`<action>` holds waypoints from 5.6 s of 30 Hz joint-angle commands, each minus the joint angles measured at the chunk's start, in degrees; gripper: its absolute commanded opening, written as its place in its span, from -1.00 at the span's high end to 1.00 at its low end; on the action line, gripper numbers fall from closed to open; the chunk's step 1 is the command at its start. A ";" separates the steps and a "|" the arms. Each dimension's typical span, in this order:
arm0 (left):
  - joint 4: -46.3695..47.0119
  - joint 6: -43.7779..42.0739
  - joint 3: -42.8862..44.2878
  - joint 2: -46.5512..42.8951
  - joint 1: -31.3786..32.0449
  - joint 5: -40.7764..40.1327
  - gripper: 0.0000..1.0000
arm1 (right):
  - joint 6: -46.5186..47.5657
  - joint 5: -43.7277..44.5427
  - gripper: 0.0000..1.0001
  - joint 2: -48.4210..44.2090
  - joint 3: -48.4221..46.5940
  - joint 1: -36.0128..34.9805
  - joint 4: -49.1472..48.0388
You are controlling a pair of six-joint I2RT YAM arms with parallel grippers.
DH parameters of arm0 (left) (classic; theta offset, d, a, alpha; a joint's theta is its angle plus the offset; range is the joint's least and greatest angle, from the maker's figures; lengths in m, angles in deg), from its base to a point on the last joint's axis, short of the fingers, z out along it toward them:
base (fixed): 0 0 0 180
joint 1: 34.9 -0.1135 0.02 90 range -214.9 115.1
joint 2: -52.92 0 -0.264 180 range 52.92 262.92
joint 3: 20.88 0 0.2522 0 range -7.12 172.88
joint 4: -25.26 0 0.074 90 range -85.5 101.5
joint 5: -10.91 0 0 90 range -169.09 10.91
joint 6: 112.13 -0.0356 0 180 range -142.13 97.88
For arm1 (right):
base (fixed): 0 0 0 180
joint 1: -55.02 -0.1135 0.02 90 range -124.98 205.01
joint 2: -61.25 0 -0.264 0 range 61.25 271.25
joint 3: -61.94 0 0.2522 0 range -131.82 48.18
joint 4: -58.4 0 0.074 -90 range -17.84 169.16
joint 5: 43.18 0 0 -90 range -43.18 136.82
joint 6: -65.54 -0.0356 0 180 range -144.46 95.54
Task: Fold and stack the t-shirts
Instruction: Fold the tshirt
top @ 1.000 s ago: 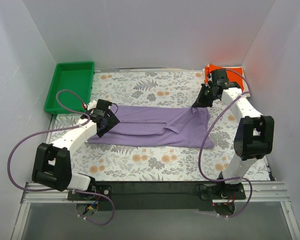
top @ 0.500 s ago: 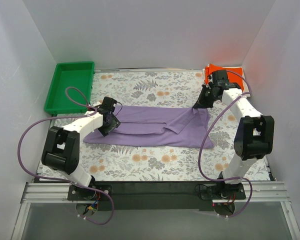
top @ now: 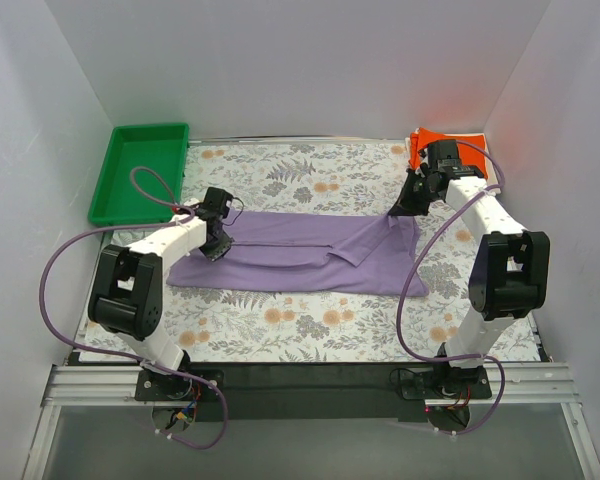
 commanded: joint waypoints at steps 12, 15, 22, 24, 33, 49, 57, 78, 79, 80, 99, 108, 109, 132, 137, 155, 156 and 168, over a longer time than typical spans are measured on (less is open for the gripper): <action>-0.94 -0.80 4.34 1.13 -2.60 -3.10 0.95 | 1.68 1.75 0.97 0.45 -0.54 1.56 -1.80; -0.76 -0.97 4.87 1.30 -2.69 -3.19 0.99 | 1.86 2.02 0.97 0.62 -0.37 1.56 -1.89; -0.59 -1.41 4.96 3.41 -2.78 -3.37 0.97 | 2.47 3.16 0.97 1.15 0.33 1.57 -2.42; -0.24 -1.50 4.61 3.59 -2.78 -3.72 0.97 | 2.47 3.42 0.97 1.50 0.51 1.65 -2.59; 0.73 -3.78 6.98 4.29 -2.78 -4.77 0.57 | 2.91 3.42 0.55 2.21 0.86 1.57 -3.39; -4.19 -7.12 -1.95 -12.82 -3.30 -4.33 -0.48 | 7.30 5.71 0.10 -13.16 21.13 6.64 -1.45; -3.75 -6.07 -14.02 -19.70 -9.97 -1.35 -0.52 | 8.71 -2.54 -0.02 -24.24 35.13 14.66 -1.28; 2.23 -6.42 -19.30 -14.08 -15.43 -1.26 -0.53 | 7.75 -6.07 0.01 -25.22 44.46 18.00 -7.42; 2.49 -6.42 -19.47 -14.17 -15.70 -1.26 -0.52 | 7.66 -6.16 0.02 -25.04 44.46 18.00 -8.04; 2.49 -6.42 -19.12 -14.25 -15.96 -1.26 -0.52 | 7.66 -6.33 0.04 -24.86 44.46 18.00 -8.22; 6.01 -3.96 -18.68 -12.33 -20.27 0.86 -0.29 | 8.71 -6.24 0.45 -23.98 43.93 18.18 -8.66; 2.32 -3.43 -15.96 -9.33 -23.26 -2.74 1.00 | 11.52 3.50 0.97 -23.37 40.42 18.79 -3.74; 0.66 -3.43 -15.43 -9.42 -23.61 -2.84 1.00 | 11.61 4.73 0.97 -23.54 39.89 19.23 -3.48; -4.36 -6.86 -13.77 -20.14 -24.66 4.37 -0.11 | 11.44 8.52 0.27 -26.97 36.92 20.02 0.57; -6.82 -8.53 -8.41 -23.04 -23.70 5.07 -0.39 | 12.58 7.48 0.13 -30.22 31.19 18.80 2.68; 8.64 2.19 11.53 -0.75 17.59 26.86 -0.43 | 4.58 -8.44 0.19 -18.28 26.18 12.99 -15.59; 9.86 2.45 12.51 0.67 18.48 27.57 -0.43 | 4.49 -8.44 0.19 -16.97 26.09 12.99 -16.12; 17.34 9.40 22.62 16.94 30.61 26.26 -0.23 | 3.79 -10.29 0.22 -8.43 22.93 12.82 -20.35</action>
